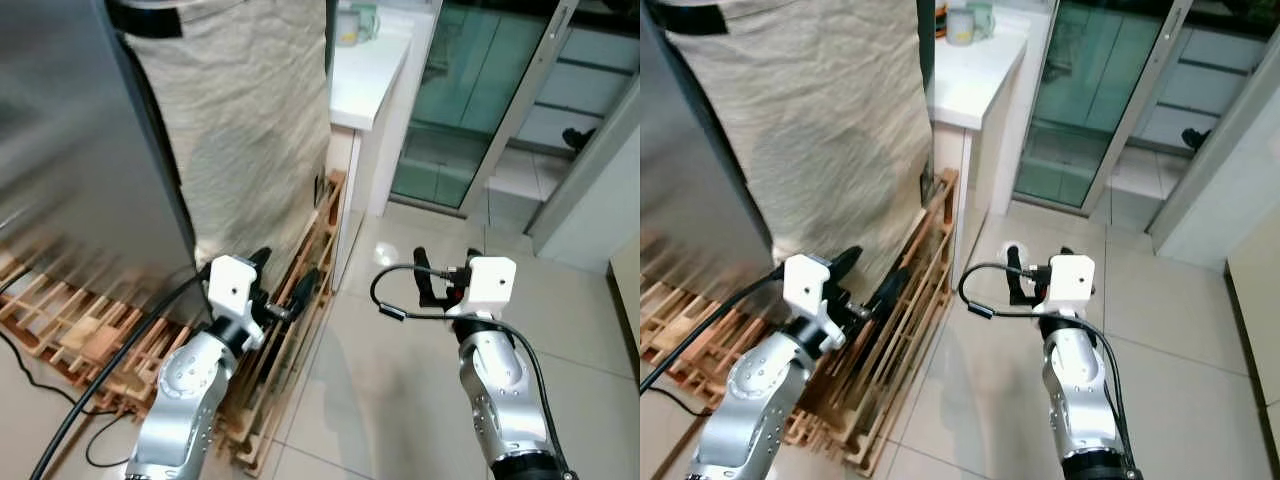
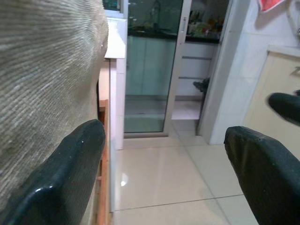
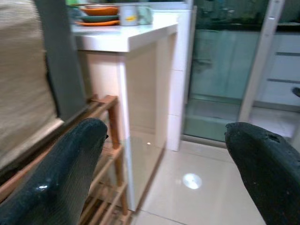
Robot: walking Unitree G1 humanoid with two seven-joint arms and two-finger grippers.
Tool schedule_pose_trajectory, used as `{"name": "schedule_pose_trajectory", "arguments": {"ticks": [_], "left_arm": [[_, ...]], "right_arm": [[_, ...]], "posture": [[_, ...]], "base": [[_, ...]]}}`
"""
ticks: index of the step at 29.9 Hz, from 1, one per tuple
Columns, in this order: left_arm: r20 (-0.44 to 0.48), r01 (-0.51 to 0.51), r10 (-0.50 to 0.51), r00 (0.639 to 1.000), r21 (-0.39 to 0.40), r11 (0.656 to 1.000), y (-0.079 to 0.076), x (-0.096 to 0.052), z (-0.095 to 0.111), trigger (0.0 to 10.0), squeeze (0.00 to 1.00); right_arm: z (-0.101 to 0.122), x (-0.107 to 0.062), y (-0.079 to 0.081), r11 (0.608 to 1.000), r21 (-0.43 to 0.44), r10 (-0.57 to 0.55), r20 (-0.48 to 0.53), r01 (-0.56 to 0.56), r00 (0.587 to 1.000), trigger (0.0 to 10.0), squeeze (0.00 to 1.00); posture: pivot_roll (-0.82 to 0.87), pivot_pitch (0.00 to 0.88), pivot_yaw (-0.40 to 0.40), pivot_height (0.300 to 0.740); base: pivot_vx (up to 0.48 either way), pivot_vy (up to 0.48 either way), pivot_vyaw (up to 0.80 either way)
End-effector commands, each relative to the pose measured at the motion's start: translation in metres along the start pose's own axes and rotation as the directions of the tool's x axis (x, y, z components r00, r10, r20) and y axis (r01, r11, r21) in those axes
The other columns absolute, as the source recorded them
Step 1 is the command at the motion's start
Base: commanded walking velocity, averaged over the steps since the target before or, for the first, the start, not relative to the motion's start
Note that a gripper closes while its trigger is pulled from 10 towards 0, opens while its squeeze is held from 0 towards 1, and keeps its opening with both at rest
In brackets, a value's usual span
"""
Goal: Restocking fridge
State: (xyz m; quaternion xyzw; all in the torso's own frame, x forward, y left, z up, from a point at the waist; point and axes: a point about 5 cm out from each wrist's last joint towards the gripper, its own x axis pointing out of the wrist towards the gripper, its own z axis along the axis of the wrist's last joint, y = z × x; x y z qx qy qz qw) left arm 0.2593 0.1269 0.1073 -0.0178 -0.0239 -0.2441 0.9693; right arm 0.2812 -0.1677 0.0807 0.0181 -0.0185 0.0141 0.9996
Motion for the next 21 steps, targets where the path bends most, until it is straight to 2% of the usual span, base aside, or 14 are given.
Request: {"name": "schedule_pose_trajectory", "arguments": {"ticks": [1, 6, 15, 18, 21], "left_arm": [[0.004, -0.043, 0.043, 0.999, 0.026, 0.999, 0.007, -0.001, 0.003, 10.0, 0.00], [0.001, -0.050, 0.050, 0.999, 0.029, 0.998, 0.007, 0.001, 0.004, 10.0, 0.00], [0.012, -0.102, 0.102, 0.995, 0.023, 0.994, 0.013, 0.011, 0.010, 10.0, 0.00], [0.045, -0.126, 0.126, 0.991, 0.005, 0.992, 0.014, 0.016, 0.014, 10.0, 0.00], [0.038, -0.158, 0.157, 0.987, 0.009, 0.987, 0.015, 0.019, 0.013, 10.0, 0.00]], "right_arm": [[-0.003, -0.002, -0.009, 1.000, -0.013, -0.027, -0.015, 0.026, 1.000, 10.0, 0.00], [-0.005, -0.002, -0.009, 1.000, -0.017, -0.022, -0.021, 0.021, 1.000, 10.0, 0.00], [0.000, 0.004, -0.009, 1.000, -0.021, -0.017, -0.006, 0.017, 1.000, 10.0, 0.00], [0.005, 0.007, -0.009, 1.000, -0.023, -0.012, 0.010, 0.012, 1.000, 10.0, 0.00], [0.002, 0.010, -0.007, 1.000, -0.014, -0.024, 0.004, 0.024, 1.000, 10.0, 0.00]], "posture": [[-0.07, 0.000, 0.009, 0.740], [-0.07, 0.000, 0.006, 0.740], [-0.08, 0.000, -0.003, 0.740], [-0.07, 0.000, 0.002, 0.740], [-0.07, 0.000, 0.011, 0.740]], "base": [[0.000, 0.000, 0.00], [-0.048, 0.000, 0.00], [-0.444, 0.000, 0.00], [-0.455, 0.000, 0.00], [0.000, 0.000, 0.00]]}}
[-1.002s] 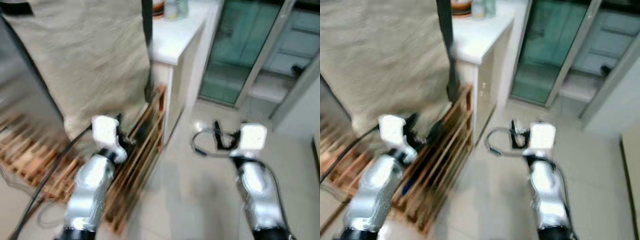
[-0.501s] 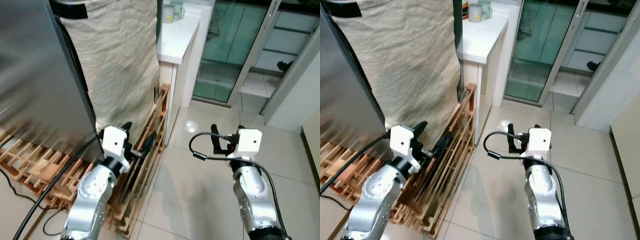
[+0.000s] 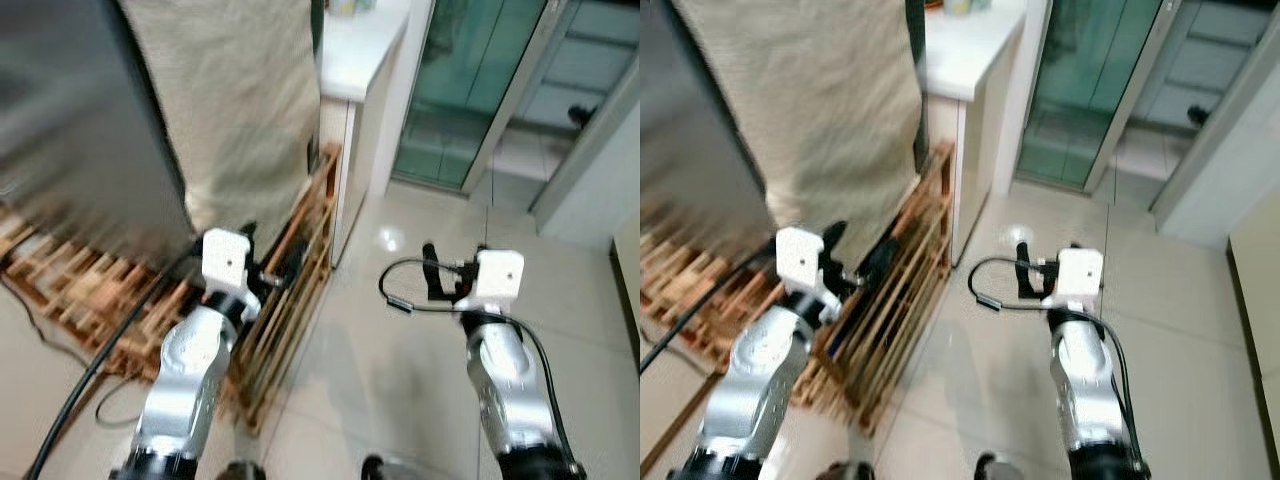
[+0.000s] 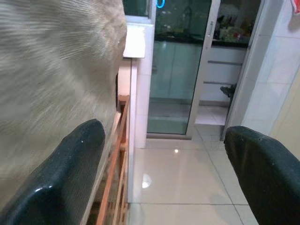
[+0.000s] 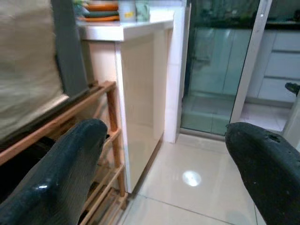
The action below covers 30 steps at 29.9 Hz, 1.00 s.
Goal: Restocking fridge
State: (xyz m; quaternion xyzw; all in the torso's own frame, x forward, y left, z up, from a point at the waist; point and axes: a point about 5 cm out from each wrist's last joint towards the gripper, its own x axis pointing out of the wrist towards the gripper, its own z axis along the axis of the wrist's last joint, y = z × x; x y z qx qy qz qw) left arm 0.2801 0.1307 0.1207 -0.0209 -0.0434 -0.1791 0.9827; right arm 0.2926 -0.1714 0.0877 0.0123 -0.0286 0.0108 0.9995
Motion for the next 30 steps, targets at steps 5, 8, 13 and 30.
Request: {"name": "schedule_pose_trajectory", "arguments": {"ticks": [5, 8, 13, 30], "left_arm": [[0.017, -0.067, 0.067, 0.998, 0.015, 0.998, 0.004, 0.008, 0.007, 10.0, 0.00], [0.029, -0.115, 0.115, 0.993, -0.005, 0.993, 0.008, 0.012, 0.010, 10.0, 0.00], [0.038, -0.137, 0.137, 0.990, 0.010, 0.991, 0.007, 0.012, 0.010, 10.0, 0.00], [0.055, -0.073, 0.068, 0.996, 0.103, 0.992, 0.004, 0.000, 0.018, 10.0, 0.00]], "right_arm": [[0.000, 0.002, 0.002, 1.000, 0.002, -0.003, 0.008, 0.003, 1.000, 10.0, 0.00], [0.000, 0.005, 0.000, 1.000, -0.001, -0.008, 0.008, 0.008, 1.000, 10.0, 0.00], [0.002, 0.005, 0.004, 1.000, 0.000, -0.005, 0.014, 0.005, 1.000, 10.0, 0.00], [0.021, -0.021, -0.013, 0.982, -0.006, -0.187, 0.070, 0.187, 0.980, 10.0, 0.00]], "posture": [[-0.06, 0.000, 0.021, 0.740], [-0.05, 0.000, 0.012, 0.740], [-0.05, 0.000, -0.008, 0.740], [-0.05, 0.000, -0.023, 0.740]], "base": [[0.000, 0.000, 0.00], [0.000, 0.000, 0.00], [0.000, 0.000, 0.00], [0.000, 0.000, 0.00]]}}
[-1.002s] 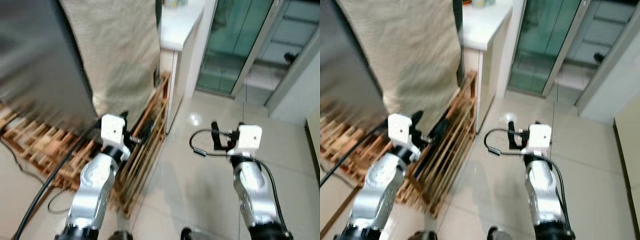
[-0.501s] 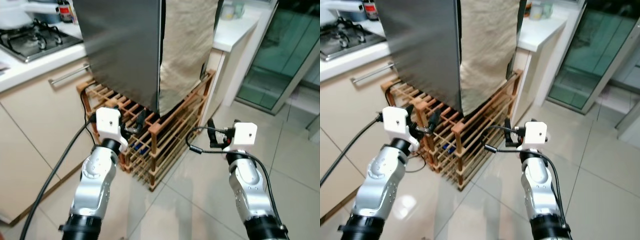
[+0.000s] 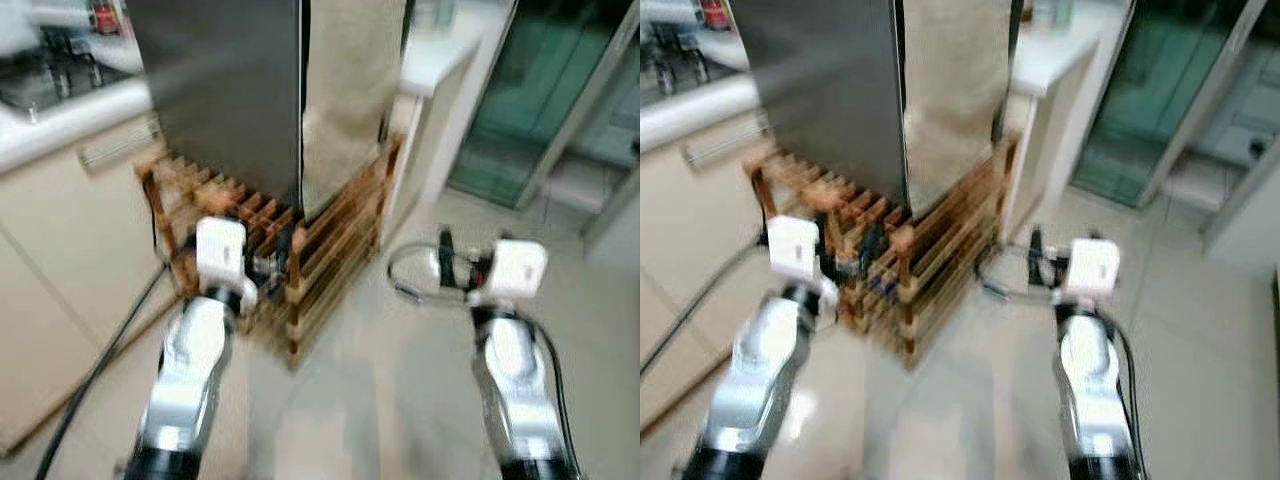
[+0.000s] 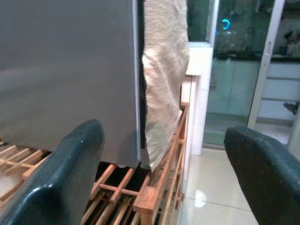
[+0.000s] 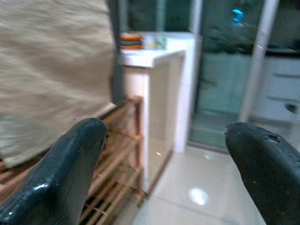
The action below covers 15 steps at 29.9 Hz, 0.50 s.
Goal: Restocking fridge
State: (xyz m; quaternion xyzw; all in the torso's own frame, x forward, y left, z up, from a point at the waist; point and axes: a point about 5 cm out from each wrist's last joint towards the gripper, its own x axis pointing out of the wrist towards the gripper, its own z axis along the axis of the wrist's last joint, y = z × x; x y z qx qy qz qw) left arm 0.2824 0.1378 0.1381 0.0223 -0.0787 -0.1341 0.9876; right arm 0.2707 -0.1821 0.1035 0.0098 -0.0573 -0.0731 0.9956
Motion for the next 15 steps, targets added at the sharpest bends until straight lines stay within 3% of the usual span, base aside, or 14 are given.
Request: {"name": "schedule_pose_trajectory", "arguments": {"ticks": [1, 3, 6, 7, 10, 12, 15], "left_arm": [[-0.020, 0.021, -0.021, 1.000, 0.004, 1.000, 0.001, -0.007, 0.001, 10.0, 0.00], [-0.032, 0.014, -0.014, 0.999, 0.010, 1.000, 0.004, -0.012, 0.000, 10.0, 0.00], [-0.044, -0.065, 0.061, 0.997, -0.087, 0.994, 0.008, -0.012, -0.001, 10.0, 0.00], [-0.066, -0.101, 0.094, 0.993, -0.101, 0.990, 0.015, -0.026, -0.003, 10.0, 0.00], [-0.095, -0.109, 0.104, 0.990, -0.058, 0.992, 0.022, -0.046, -0.008, 10.0, 0.00], [-0.148, -0.099, 0.092, 0.985, -0.037, 0.994, 0.022, -0.062, -0.021, 10.0, 0.00], [-0.158, -0.070, 0.067, 0.985, -0.011, 0.998, 0.012, -0.070, -0.028, 10.0, 0.00]], "right_arm": [[0.004, -0.006, 0.001, 1.000, -0.011, 0.021, -0.002, -0.021, 1.000, 10.0, 0.00], [0.002, -0.011, 0.002, 0.999, -0.019, 0.041, -0.012, -0.041, 0.999, 10.0, 0.00], [0.001, -0.013, -0.001, 0.999, -0.013, 0.039, -0.015, -0.040, 0.999, 10.0, 0.00], [0.010, -0.022, -0.008, 0.999, -0.031, 0.044, -0.003, -0.044, 0.999, 10.0, 0.00], [0.015, -0.035, -0.019, 0.997, -0.060, 0.053, -0.012, -0.054, 0.999, 10.0, 0.00], [0.002, -0.045, -0.033, 0.998, -0.056, 0.023, -0.088, -0.028, 0.996, 10.0, 0.00], [-0.006, -0.051, -0.033, 0.981, -0.169, 0.085, -0.075, -0.097, 0.994, 10.0, 0.00]], "posture": [[-0.05, 0.000, -0.011, 0.740], [-0.05, 0.000, -0.004, 0.740], [-0.06, 0.000, 0.000, 0.740], [-0.06, 0.000, -0.003, 0.740], [-0.06, 0.000, -0.021, 0.740], [-0.06, 0.000, -0.031, 0.740], [-0.06, 0.000, -0.027, 0.740]], "base": [[0.000, 0.000, 0.00], [0.000, 0.000, 0.00], [0.000, 0.000, 0.00], [0.000, 0.000, 0.00], [0.000, 0.000, 0.00], [0.000, 0.000, 0.00], [0.000, 0.000, 0.00]]}}
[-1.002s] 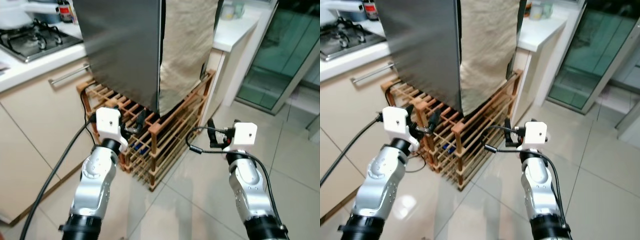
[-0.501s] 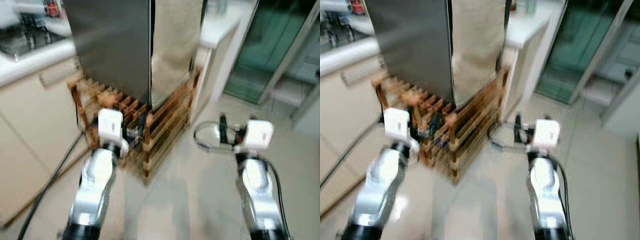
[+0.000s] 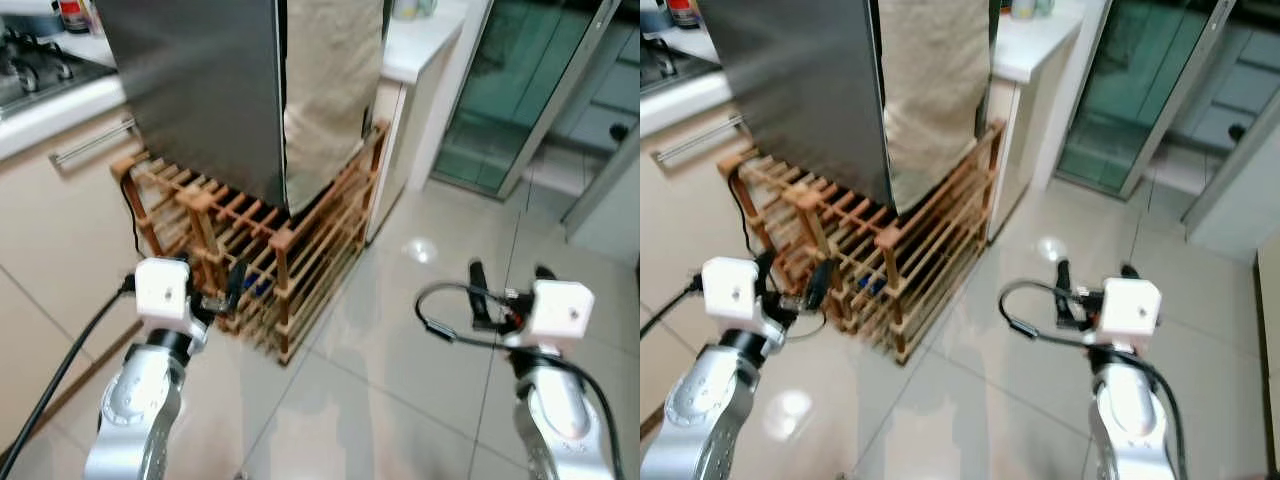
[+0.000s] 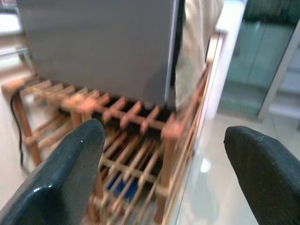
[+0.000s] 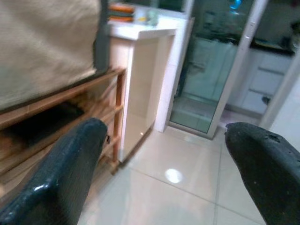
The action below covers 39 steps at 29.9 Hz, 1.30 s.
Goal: Restocking fridge
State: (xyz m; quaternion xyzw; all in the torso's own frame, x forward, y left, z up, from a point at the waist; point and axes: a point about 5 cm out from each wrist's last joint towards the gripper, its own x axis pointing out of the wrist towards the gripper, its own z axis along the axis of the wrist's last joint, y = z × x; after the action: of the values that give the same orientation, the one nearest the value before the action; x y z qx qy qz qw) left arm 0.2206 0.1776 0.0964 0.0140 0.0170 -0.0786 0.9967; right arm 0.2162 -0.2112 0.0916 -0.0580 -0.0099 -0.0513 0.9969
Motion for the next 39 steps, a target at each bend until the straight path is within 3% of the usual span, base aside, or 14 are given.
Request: {"name": "schedule_pose_trajectory", "arguments": {"ticks": [1, 4, 7, 13, 19, 20, 24, 26, 36, 39], "left_arm": [[0.030, 0.046, -0.047, 0.998, 0.038, 0.998, -0.012, 0.005, 0.004, 10.0, 0.00], [0.099, -0.029, 0.037, 0.994, -0.079, 0.996, -0.008, 0.020, 0.020, 10.0, 0.00], [0.139, -0.052, 0.064, 0.988, -0.088, 0.995, -0.004, 0.032, 0.033, 10.0, 0.00], [0.183, -0.012, 0.028, 0.983, -0.089, 0.996, -0.017, 0.050, 0.044, 10.0, 0.00], [0.190, -0.019, 0.040, 0.981, -0.110, 0.994, -0.019, 0.060, 0.047, 10.0, 0.00], [0.186, -0.061, 0.091, 0.978, -0.163, 0.985, -0.017, 0.065, 0.048, 10.0, 0.00], [0.153, -0.094, 0.130, 0.980, -0.223, 0.970, -0.015, 0.069, 0.046, 10.0, 0.00], [0.150, -0.091, 0.126, 0.981, -0.222, 0.971, -0.015, 0.069, 0.046, 10.0, 0.00], [0.215, 0.001, 0.008, 0.977, -0.045, 0.999, -0.020, 0.079, 0.059, 10.0, 0.00], [0.202, -0.010, 0.022, 0.979, -0.062, 0.998, -0.020, 0.083, 0.060, 10.0, 0.00]], "right_arm": [[-0.004, 0.001, 0.006, 0.999, -0.020, 0.037, 0.008, -0.036, 0.999, 10.0, 0.00], [0.000, 0.009, 0.015, 0.997, 0.076, 0.033, 0.025, -0.034, 0.999, 10.0, 0.00], [0.012, 0.018, 0.022, 0.993, 0.110, 0.039, 0.060, -0.045, 0.997, 10.0, 0.00], [0.022, 0.033, 0.030, 0.989, 0.121, 0.076, 0.105, -0.088, 0.992, 10.0, 0.00], [0.027, 0.041, 0.036, 0.986, 0.099, 0.125, 0.122, -0.138, 0.985, 10.0, 0.00], [0.027, 0.043, 0.037, 0.984, 0.095, 0.136, 0.119, -0.148, 0.983, 10.0, 0.00], [0.026, 0.045, 0.039, 0.983, 0.097, 0.147, 0.117, -0.159, 0.982, 10.0, 0.00], [0.026, 0.046, 0.040, 0.982, 0.099, 0.150, 0.117, -0.162, 0.982, 10.0, 0.00], [0.021, 0.047, 0.044, 0.978, 0.099, 0.172, 0.103, -0.182, 0.980, 10.0, 0.00], [0.020, 0.048, 0.043, 0.980, 0.097, 0.167, 0.097, -0.176, 0.981, 10.0, 0.00]], "posture": [[-0.06, 0.000, -0.024, 0.740], [-0.06, 0.000, -0.007, 0.740], [-0.07, 0.000, 0.005, 0.740], [-0.09, 0.000, 0.003, 0.740], [-0.10, 0.000, -0.006, 0.740], [-0.10, 0.000, -0.006, 0.740], [-0.10, 0.000, -0.005, 0.740], [-0.10, 0.000, -0.003, 0.740], [-0.09, 0.000, -0.004, 0.740], [-0.09, 0.000, -0.002, 0.740]], "base": [[0.000, 0.000, 0.00], [0.097, 0.000, 0.00], [0.415, 0.000, 0.00], [0.451, 0.000, 0.00], [0.466, 0.000, 0.00], [0.480, 0.000, 0.00], [0.346, 0.111, 0.00], [0.000, 0.461, 0.00], [0.000, 0.468, 0.00], [0.000, 0.000, 0.00]]}}
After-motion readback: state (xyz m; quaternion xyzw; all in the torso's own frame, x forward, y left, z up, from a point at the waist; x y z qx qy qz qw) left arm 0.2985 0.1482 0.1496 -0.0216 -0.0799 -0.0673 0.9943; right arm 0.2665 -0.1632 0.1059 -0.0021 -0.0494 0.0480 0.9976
